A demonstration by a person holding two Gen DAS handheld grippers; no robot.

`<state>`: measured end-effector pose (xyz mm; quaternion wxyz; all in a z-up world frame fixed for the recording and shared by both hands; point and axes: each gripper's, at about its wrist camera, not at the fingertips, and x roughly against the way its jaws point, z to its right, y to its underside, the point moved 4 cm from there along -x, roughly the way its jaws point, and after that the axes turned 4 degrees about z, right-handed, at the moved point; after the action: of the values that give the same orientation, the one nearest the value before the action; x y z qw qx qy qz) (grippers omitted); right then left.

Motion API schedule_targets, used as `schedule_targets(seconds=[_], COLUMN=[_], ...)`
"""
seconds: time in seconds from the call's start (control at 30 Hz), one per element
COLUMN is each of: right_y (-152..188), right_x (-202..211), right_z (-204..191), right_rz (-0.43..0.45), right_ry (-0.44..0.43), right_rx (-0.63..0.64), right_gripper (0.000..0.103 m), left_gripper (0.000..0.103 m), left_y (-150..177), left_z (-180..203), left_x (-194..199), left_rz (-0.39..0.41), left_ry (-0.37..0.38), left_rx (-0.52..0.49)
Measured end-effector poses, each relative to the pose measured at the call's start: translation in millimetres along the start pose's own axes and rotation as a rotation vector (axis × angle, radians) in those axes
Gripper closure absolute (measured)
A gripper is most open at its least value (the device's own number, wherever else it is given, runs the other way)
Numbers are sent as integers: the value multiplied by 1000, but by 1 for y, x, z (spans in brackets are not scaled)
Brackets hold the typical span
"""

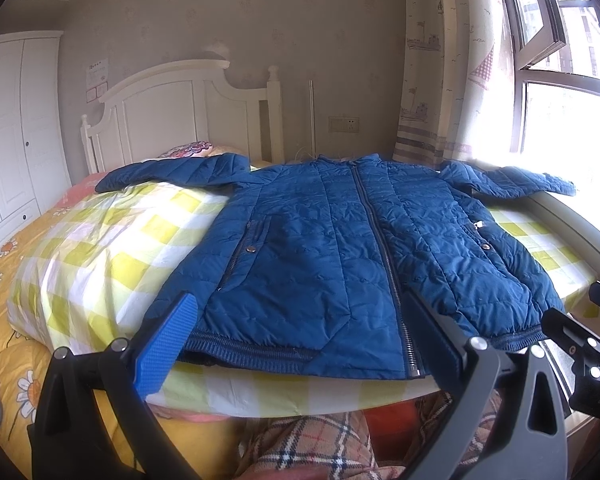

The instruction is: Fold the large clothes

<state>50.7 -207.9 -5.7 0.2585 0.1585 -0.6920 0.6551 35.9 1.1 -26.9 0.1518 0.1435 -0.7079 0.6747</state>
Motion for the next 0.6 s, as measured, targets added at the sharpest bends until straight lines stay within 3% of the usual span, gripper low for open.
schedule_targets(seconds=[0.6], right_y=[-19], right_x=[26], right_z=[-6], right_rz=[177], right_ry=[-21], right_rx=[41], right_gripper=[4], left_gripper=[2], left_y=[-9], left_z=[7], left_x=[6], left_rz=[65], left_ry=[13], left_rx=[-43])
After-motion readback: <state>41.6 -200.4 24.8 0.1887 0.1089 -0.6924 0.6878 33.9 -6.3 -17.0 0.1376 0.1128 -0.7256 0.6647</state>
